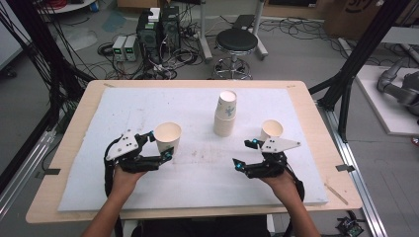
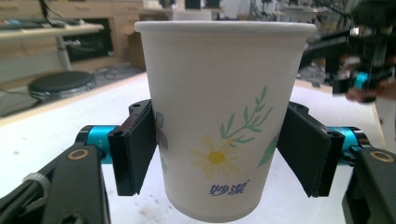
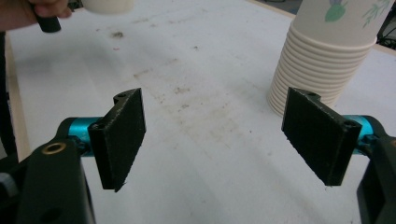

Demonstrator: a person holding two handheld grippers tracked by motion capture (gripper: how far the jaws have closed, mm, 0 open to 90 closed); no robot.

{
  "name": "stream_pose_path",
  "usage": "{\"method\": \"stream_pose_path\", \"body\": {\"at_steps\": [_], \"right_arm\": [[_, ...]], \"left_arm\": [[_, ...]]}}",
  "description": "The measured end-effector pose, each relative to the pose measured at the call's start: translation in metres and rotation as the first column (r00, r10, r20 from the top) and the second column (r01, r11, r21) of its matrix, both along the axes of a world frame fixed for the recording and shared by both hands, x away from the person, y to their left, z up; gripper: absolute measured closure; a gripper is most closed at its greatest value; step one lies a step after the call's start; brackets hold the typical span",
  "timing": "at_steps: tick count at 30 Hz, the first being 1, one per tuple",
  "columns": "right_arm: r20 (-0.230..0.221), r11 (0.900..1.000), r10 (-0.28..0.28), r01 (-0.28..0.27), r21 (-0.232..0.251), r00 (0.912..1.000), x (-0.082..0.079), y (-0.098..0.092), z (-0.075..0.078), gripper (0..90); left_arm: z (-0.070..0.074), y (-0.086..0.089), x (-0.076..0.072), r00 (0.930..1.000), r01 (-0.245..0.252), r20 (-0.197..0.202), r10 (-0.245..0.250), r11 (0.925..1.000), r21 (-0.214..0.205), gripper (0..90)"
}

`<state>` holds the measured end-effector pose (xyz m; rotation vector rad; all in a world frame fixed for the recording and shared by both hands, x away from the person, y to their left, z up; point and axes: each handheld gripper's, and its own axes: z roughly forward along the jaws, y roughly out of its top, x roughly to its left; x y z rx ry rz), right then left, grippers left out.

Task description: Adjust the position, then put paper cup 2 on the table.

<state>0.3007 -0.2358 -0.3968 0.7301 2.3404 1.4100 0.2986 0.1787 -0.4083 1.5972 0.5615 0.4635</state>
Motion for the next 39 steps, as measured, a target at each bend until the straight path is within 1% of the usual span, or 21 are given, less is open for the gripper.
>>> {"method": "stream_pose_path", "body": {"at_steps": [3, 4, 7, 9, 10, 13, 14, 18, 20, 22, 25, 27, 28, 32, 34, 38, 39], "right_arm": [[-0.007, 1.0000, 0.000, 0.000, 0.000, 1.0000, 0.000, 0.001, -0.002, 22.2], [-0.002, 1.0000, 0.003, -0.003, -0.003, 1.0000, 0.000, 0.001, -0.002, 22.2], [0.000, 1.0000, 0.007, -0.007, 0.005, 1.0000, 0.000, 0.001, -0.002, 22.2], [-0.001, 0.9999, 0.012, -0.012, 0.007, 0.9999, -0.001, 0.002, -0.001, 22.4], [0.001, 0.9999, 0.010, -0.010, 0.008, 0.9999, -0.001, 0.002, -0.001, 22.5], [0.010, 0.9999, 0.010, -0.011, 0.011, 0.9999, 0.001, 0.004, -0.001, 22.5], [0.003, 0.9998, 0.014, -0.014, 0.012, 0.9999, 0.001, 0.005, -0.001, 22.5], [-0.006, 0.9996, 0.029, -0.029, 0.001, 0.9995, 0.000, 0.009, -0.004, 22.5], [-0.005, 0.9994, 0.034, -0.034, 0.000, 0.9994, -0.002, 0.010, -0.004, 22.5], [-0.004, 0.9995, 0.031, -0.032, -0.007, 0.9995, -0.002, 0.010, -0.004, 22.5], [-0.001, 0.9998, 0.020, -0.020, -0.002, 0.9998, 0.000, 0.007, -0.004, 22.5], [-0.005, 0.9999, 0.017, -0.017, 0.001, 0.9998, 0.000, 0.006, -0.004, 22.5], [0.002, 0.9998, 0.018, -0.018, 0.000, 0.9998, 0.000, 0.006, -0.004, 22.5], [-0.004, 0.9998, 0.022, -0.022, -0.002, 0.9997, 0.000, 0.008, -0.004, 22.5], [-0.003, 0.9996, 0.029, -0.029, -0.006, 0.9996, 0.001, 0.010, -0.005, 22.5], [-0.008, 0.9993, 0.033, -0.033, -0.015, 0.9994, 0.000, 0.011, -0.006, 22.5], [-0.012, 0.9994, 0.032, -0.032, -0.015, 0.9994, -0.001, 0.011, -0.006, 22.5]], "left_arm": [[0.002, 0.005, 0.000, 0.9996, -0.025, 0.012, 0.025, 0.9996, -0.015, 30.7], [0.001, 0.008, 0.000, 0.9993, -0.036, 0.014, 0.036, 0.9993, -0.015, 30.7], [0.000, 0.013, 0.001, 0.9983, -0.057, 0.011, 0.057, 0.9979, -0.032, 30.7], [-0.001, 0.017, 0.002, 0.9968, -0.078, 0.014, 0.078, 0.9964, -0.034, 30.7], [-0.002, 0.018, 0.003, 0.9967, -0.080, 0.008, 0.081, 0.9960, -0.038, 30.7], [-0.004, 0.022, 0.002, 0.9945, -0.104, 0.010, 0.105, 0.9938, -0.038, 30.7], [-0.005, 0.023, 0.002, 0.9929, -0.118, 0.012, 0.119, 0.9921, -0.042, 30.7], [-0.006, 0.023, 0.002, 0.9914, -0.129, 0.017, 0.130, 0.9911, -0.034, 30.7], [-0.006, 0.022, 0.002, 0.9908, -0.133, 0.017, 0.134, 0.9903, -0.038, 30.7], [-0.007, 0.021, 0.003, 0.9894, -0.142, 0.026, 0.143, 0.9894, -0.031, 30.7], [-0.008, 0.020, 0.003, 0.9898, -0.140, 0.022, 0.141, 0.9899, -0.023, 30.7], [-0.010, 0.021, 0.003, 0.9899, -0.141, 0.016, 0.141, 0.9897, -0.026, 30.7], [-0.011, 0.021, 0.004, 0.9891, -0.146, 0.011, 0.147, 0.9890, -0.022, 30.7], [-0.015, 0.022, 0.007, 0.9844, -0.176, 0.011, 0.176, 0.9844, -0.008, 30.7], [-0.016, 0.022, 0.011, 0.9823, -0.187, 0.010, 0.187, 0.9824, -0.009, 30.8], [-0.018, 0.022, 0.017, 0.9760, -0.218, 0.001, 0.218, 0.9757, -0.026, 30.9], [-0.019, 0.020, 0.018, 0.9746, -0.224, 0.002, 0.224, 0.9744, -0.020, 30.9]]}}
